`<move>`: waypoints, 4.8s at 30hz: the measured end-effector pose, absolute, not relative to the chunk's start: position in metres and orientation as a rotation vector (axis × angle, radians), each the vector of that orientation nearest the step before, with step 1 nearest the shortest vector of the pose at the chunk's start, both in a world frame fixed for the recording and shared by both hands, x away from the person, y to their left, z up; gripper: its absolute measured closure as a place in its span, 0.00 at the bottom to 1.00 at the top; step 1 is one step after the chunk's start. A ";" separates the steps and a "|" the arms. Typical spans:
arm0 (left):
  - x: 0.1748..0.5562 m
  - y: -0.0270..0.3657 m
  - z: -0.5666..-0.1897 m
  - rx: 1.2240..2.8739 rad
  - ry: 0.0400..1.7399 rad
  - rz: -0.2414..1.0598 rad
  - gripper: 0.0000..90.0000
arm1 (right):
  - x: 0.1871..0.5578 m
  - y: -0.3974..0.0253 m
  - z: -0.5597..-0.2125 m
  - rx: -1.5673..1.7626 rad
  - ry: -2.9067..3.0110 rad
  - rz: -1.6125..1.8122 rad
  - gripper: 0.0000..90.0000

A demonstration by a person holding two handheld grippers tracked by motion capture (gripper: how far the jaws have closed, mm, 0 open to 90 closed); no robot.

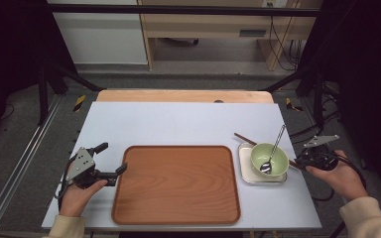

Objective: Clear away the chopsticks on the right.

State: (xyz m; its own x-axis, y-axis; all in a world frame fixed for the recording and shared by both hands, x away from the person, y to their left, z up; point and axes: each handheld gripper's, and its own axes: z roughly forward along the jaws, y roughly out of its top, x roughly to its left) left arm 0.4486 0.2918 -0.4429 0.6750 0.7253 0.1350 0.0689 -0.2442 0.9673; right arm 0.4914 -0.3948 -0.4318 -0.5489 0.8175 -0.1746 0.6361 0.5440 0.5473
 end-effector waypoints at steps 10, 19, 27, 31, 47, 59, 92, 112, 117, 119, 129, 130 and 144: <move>0.449 0.291 -0.444 1.726 0.643 0.702 0.02 | 0.493 -0.391 -0.436 1.187 2.385 0.598 0.78; 0.449 0.292 -0.444 1.731 0.643 0.703 0.02 | 0.495 -0.390 -0.437 1.179 2.397 0.595 0.79; 0.449 0.292 -0.444 1.732 0.643 0.704 0.02 | 0.499 -0.388 -0.440 1.165 2.412 0.588 0.79; 0.449 0.292 -0.444 1.732 0.643 0.704 0.02 | 0.500 -0.386 -0.440 1.165 2.419 0.586 0.79; 0.449 0.292 -0.444 1.733 0.643 0.704 0.02 | 0.502 -0.384 -0.446 1.178 2.444 0.583 0.84; 0.449 0.293 -0.444 1.725 0.647 0.706 0.02 | 0.497 -0.384 -0.444 1.151 2.442 0.648 0.94; 0.447 0.298 -0.440 1.701 0.648 0.732 0.02 | 0.438 -0.317 -0.360 1.124 2.067 0.887 0.94; 0.447 0.297 -0.440 1.686 0.650 0.735 0.02 | 0.403 -0.207 -0.395 1.020 2.235 0.927 0.94; 0.447 0.297 -0.439 1.682 0.649 0.739 0.02 | 0.395 -0.185 -0.407 1.066 2.299 0.929 0.94; 0.446 0.298 -0.438 1.676 0.651 0.740 0.02 | 0.393 -0.183 -0.409 1.078 2.304 0.933 0.94; 0.445 0.299 -0.437 1.657 0.655 0.733 0.02 | 0.379 -0.173 -0.421 1.205 2.284 0.945 0.94; 0.445 0.299 -0.437 1.654 0.656 0.732 0.02 | 0.378 -0.173 -0.421 1.209 2.278 0.942 0.94; 0.446 0.300 -0.439 1.650 0.661 0.724 0.02 | 0.361 -0.161 -0.439 1.331 2.333 0.802 0.94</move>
State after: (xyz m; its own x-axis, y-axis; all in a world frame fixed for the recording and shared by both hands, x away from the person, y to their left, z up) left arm 0.4462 0.2997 -0.4386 0.6500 0.7518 0.1110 0.0432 -0.1824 0.9823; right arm 0.3607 -0.1610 -0.4395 -0.5051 0.8630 -0.0121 0.6733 0.4028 0.6201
